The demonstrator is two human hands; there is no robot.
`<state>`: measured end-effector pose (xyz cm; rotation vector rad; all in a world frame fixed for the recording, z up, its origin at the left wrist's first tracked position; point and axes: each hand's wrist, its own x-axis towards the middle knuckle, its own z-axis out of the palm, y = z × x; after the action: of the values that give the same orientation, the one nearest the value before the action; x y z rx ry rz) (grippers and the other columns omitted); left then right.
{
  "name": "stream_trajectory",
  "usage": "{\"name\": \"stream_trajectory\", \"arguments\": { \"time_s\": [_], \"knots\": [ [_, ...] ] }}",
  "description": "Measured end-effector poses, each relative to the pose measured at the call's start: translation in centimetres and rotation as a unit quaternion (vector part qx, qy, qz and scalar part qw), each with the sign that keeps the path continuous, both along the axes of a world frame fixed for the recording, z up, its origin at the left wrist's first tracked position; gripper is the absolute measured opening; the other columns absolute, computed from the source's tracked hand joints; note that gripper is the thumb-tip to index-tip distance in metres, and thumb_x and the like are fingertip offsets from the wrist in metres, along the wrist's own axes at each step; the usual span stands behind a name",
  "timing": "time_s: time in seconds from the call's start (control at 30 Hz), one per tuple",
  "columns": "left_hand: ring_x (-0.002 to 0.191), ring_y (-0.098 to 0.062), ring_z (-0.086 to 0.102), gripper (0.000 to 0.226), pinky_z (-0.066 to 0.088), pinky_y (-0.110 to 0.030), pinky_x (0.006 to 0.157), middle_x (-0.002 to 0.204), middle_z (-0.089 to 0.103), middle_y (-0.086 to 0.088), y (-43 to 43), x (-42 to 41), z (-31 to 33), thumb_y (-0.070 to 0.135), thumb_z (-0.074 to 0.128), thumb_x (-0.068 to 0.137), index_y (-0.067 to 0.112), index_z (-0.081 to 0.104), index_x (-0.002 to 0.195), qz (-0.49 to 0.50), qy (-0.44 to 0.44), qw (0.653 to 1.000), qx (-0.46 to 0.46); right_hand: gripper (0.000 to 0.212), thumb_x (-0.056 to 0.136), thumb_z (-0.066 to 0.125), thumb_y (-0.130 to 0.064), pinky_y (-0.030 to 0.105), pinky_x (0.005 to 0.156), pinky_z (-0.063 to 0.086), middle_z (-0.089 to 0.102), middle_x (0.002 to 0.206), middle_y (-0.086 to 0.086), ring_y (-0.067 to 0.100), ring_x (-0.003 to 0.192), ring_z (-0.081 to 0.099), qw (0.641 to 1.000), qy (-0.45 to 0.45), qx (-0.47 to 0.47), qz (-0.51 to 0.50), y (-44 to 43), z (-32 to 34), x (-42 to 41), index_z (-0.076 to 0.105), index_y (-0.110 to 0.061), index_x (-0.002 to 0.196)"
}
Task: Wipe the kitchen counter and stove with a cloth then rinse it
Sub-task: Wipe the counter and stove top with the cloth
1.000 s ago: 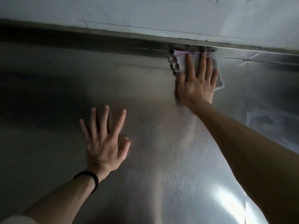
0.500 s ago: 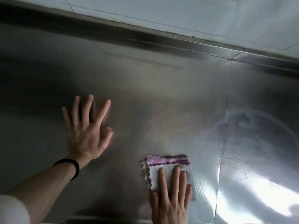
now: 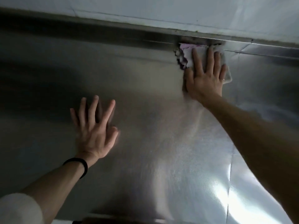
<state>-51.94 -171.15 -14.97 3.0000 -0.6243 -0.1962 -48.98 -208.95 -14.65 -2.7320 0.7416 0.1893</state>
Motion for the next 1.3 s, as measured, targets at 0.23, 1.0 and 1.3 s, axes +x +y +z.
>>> {"name": "stream_trajectory", "arguments": {
  "time_s": [0.23,1.0,1.3],
  "knots": [
    [0.160,-0.045,0.007,0.087,0.005,-0.075,0.122,0.173,0.015,-0.012,0.3,0.2,-0.9,0.052,0.047,0.083,0.042,0.019,0.165,-0.005,0.001,1.000,0.002,0.060,0.108,0.031,-0.051,0.061,0.127,0.009,0.007,0.175,0.009,0.033,0.161,0.005,0.999,-0.019,-0.032,-0.014,9.0,0.8,-13.2,0.019,-0.038,0.165],
    [0.157,-0.047,0.013,0.082,0.001,-0.079,0.119,0.168,0.021,-0.016,-6.4,-1.9,2.3,0.029,0.055,0.086,0.029,0.025,0.163,-0.028,0.050,0.997,-0.051,0.062,0.106,0.031,-0.052,0.056,0.128,0.003,0.009,0.174,0.013,0.033,0.161,0.007,0.993,0.020,0.007,-0.114,19.2,1.0,-28.4,0.017,-0.040,0.165],
    [0.160,-0.045,-0.005,0.072,-0.002,-0.082,0.117,0.176,0.003,-0.007,-17.5,-4.5,2.0,0.043,0.034,0.095,0.044,0.016,0.165,-0.074,0.114,0.989,-0.060,0.064,0.104,0.025,-0.046,0.065,0.126,0.008,0.000,0.175,0.013,0.035,0.161,0.000,0.971,0.048,-0.020,-0.233,5.7,2.2,-39.9,0.014,-0.032,0.166]
  ]
}}
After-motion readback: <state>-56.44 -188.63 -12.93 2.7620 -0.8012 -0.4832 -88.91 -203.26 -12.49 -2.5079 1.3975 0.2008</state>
